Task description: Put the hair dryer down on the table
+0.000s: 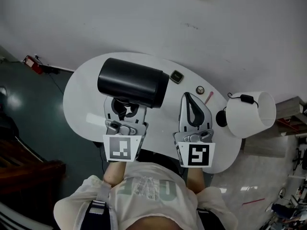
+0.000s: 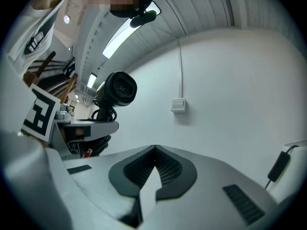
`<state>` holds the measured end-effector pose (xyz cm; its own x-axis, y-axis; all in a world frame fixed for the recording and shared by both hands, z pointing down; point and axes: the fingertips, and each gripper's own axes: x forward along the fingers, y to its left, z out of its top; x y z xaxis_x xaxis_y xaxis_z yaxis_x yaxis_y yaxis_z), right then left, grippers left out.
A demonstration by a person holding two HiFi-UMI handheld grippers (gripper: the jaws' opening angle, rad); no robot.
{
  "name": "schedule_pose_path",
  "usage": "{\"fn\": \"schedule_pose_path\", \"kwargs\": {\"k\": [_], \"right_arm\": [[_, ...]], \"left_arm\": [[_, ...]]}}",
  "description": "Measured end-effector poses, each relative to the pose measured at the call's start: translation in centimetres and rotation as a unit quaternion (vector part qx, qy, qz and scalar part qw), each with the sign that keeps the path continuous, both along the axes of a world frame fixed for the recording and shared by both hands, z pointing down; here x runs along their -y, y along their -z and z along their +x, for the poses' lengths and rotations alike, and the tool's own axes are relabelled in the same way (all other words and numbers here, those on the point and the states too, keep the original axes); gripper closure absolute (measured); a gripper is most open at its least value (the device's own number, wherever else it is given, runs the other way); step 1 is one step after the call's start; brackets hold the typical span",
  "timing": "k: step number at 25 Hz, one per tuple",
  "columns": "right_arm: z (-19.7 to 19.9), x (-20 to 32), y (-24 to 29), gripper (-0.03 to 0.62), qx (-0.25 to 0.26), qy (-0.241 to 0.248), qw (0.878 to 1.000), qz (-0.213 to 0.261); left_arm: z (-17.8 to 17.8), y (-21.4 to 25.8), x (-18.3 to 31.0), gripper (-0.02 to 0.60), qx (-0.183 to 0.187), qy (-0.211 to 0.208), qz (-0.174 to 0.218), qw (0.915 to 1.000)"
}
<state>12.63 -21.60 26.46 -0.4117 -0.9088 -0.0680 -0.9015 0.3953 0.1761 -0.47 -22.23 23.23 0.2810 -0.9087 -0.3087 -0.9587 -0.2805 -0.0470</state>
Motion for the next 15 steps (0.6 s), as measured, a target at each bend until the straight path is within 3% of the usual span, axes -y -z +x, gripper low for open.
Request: {"fn": "schedule_pose_path", "kwargs": {"k": [6, 15], "right_arm": [[-1.9, 2.7, 1.4, 0.591, -0.001, -0.009, 1.0, -0.004], [-2.9, 3.7, 2.3, 0.591, 0.005, -0.035, 0.999, 0.006]], "left_arm": [[-0.9, 0.0, 3.4, 0.36, 0.0, -0.014, -0.029, 0.9995], [-1.9, 0.8, 5.4, 0.361, 0.013, -0.029, -0.033, 0.9989]]}}
